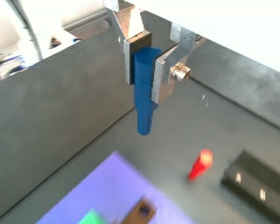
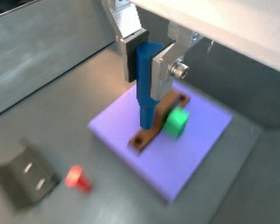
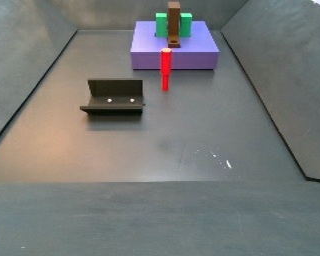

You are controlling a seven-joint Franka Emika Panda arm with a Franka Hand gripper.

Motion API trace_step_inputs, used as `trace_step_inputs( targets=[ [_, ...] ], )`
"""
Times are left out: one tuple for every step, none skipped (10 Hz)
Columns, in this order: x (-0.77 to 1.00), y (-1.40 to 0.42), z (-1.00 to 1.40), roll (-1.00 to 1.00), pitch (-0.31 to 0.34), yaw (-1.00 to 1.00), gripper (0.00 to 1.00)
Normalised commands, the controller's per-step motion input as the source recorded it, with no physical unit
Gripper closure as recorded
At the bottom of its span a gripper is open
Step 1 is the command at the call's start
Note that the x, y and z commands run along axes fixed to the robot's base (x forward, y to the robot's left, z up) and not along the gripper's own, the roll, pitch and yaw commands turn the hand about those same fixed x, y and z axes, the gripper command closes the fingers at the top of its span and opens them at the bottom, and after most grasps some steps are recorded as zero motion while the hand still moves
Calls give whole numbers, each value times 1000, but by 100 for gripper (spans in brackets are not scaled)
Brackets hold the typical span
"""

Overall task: Pick up the blue object. Move up. Move to above the board. Insert the blue object.
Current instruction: Move to above the board, then insert the blue object.

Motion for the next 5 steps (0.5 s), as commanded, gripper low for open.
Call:
trace_step_inputs(
  targets=[
    [859,-1400,269,41,168,13,100],
    [443,-676,130,52,137,9,100],
    [241,-310,64,72,133,11,100],
    [0,0,-37,-7,0,0,100],
    [0,0,-140,-89,0,0,100]
  ],
)
